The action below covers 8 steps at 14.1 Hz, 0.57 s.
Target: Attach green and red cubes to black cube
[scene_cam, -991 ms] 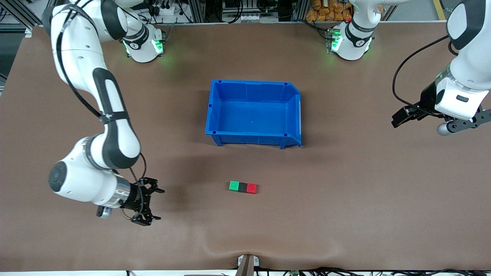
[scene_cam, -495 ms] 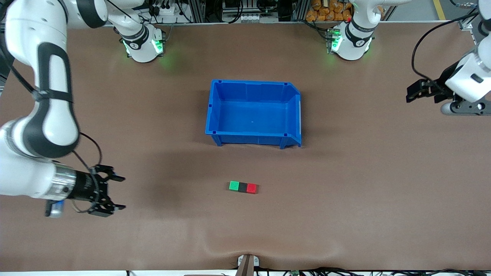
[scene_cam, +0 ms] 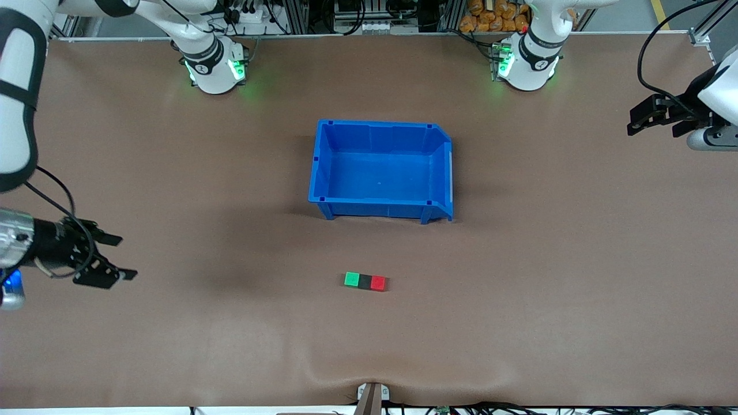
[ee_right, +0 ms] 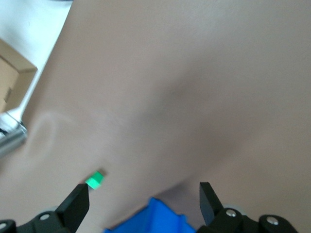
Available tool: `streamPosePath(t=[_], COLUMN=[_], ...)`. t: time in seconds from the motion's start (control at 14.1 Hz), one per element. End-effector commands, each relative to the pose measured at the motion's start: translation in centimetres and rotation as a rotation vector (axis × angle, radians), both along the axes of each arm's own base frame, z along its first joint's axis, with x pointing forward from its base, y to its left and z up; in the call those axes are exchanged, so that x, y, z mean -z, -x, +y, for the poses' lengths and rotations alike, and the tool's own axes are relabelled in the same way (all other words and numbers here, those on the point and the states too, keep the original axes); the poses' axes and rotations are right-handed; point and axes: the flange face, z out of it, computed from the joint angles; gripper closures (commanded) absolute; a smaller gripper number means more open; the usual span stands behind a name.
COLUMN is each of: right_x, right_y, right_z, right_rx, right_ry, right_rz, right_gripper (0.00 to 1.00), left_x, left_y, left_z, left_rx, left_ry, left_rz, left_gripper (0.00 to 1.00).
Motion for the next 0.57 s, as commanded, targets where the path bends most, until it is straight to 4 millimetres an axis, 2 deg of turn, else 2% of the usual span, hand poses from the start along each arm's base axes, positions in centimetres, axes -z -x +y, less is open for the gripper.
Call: streamPosePath(t=[0.0, 0.14, 0.28, 0.5], right_x=[-3.8, -5.9, -7.9, -10.7], right_y=[3.4, 5.4, 7.0, 9.9], right_z=[-0.4, -0.9, -1.7, -2.7], right_rx=[-0.140, -0.288, -0.413, -0.447], right_ry=[0.054, 0.097, 0.104, 0.124], right_rz=[0.007, -0.003, -0.026, 0.015], right_gripper=[0.00, 0.00, 0.00, 0.00], left_x=[0.0, 0.8, 1.2, 1.3], left_y=[-0.4, -1.1, -1.9, -2.2], left_z=[-0.1, -1.2, -1.5, -1.3], left_rx=[0.017, 0.024, 0.031, 0.041], left_ry=[0.002, 0.000, -0.008, -0.016], left_rz=[-0.004, -0.029, -0.050, -0.067], left_gripper=[0.17, 0.17, 0.17, 0.17])
